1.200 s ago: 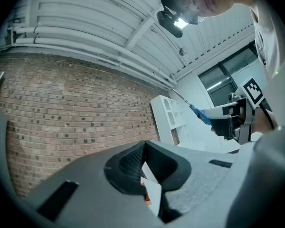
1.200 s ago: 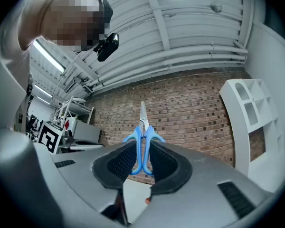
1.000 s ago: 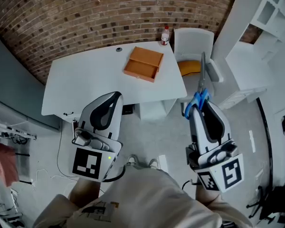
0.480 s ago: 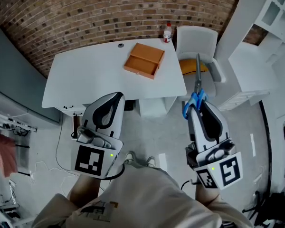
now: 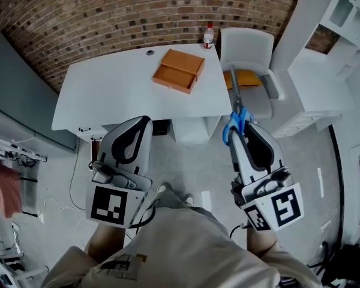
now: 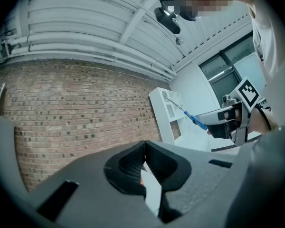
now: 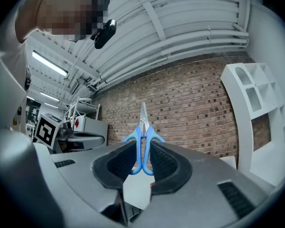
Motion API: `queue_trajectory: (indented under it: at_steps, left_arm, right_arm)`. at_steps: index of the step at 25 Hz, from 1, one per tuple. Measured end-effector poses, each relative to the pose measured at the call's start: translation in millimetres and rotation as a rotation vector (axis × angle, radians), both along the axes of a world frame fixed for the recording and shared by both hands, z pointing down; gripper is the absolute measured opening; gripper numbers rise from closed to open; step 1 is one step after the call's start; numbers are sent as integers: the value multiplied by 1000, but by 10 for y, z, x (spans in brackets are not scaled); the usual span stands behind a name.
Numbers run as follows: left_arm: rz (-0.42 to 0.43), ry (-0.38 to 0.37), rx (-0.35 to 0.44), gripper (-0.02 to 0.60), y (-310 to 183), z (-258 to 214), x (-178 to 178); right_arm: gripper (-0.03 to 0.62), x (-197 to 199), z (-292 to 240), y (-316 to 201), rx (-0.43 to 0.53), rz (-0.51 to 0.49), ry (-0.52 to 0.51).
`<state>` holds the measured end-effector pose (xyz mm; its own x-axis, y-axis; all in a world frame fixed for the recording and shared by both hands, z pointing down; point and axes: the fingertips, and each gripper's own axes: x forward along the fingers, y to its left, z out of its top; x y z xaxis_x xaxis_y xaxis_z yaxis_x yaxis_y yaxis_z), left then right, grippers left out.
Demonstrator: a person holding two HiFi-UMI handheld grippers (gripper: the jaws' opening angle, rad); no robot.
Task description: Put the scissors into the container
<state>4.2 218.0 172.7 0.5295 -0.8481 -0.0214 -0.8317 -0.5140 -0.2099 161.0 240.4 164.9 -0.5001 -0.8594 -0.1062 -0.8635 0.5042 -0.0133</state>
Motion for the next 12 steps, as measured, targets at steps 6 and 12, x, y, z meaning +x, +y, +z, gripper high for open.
queue_trajectory:
  at_steps: [6,12]
  left_arm:
    - [-4,-10,-8,9,-4,61,32]
    - [-5,0,-6,9,-111,154,17]
  right_arm:
    - [86,44,61,-8,-9,-7,-7]
    - [86,-1,159,-145,-13,-15,6]
